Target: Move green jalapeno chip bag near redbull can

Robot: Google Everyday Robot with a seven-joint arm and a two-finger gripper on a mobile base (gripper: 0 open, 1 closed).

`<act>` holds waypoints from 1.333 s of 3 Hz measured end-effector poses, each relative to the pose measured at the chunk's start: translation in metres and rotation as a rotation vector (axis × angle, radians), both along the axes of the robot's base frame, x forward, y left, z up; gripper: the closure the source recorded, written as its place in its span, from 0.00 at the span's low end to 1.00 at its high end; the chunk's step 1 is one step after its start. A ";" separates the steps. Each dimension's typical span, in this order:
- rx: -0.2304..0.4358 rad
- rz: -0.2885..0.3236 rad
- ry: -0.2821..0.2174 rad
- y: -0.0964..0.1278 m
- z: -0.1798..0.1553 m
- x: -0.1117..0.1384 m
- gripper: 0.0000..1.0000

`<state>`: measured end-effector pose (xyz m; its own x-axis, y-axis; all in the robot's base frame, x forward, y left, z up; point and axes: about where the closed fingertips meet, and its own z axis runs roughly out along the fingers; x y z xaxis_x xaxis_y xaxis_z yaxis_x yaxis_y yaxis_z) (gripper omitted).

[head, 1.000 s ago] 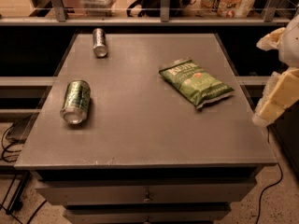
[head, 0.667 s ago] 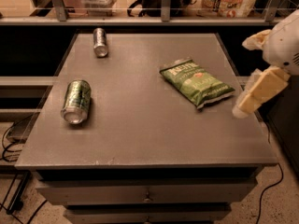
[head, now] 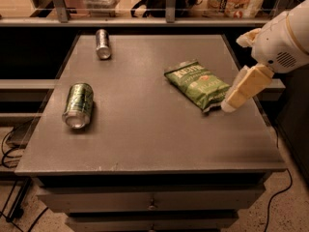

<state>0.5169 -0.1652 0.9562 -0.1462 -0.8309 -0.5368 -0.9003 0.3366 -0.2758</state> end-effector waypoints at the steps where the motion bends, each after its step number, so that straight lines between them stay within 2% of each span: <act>1: 0.048 -0.048 0.016 0.002 -0.014 0.010 0.00; 3: 0.126 -0.167 0.063 -0.006 -0.065 0.058 0.00; 4: 0.159 -0.210 0.111 -0.005 -0.093 0.077 0.00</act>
Offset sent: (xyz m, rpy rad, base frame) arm 0.0635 -0.0100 -0.0695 0.1387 0.0565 -0.1968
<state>0.5941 -0.1697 0.8629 -0.3713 -0.6832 -0.6288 -0.8282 0.5499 -0.1084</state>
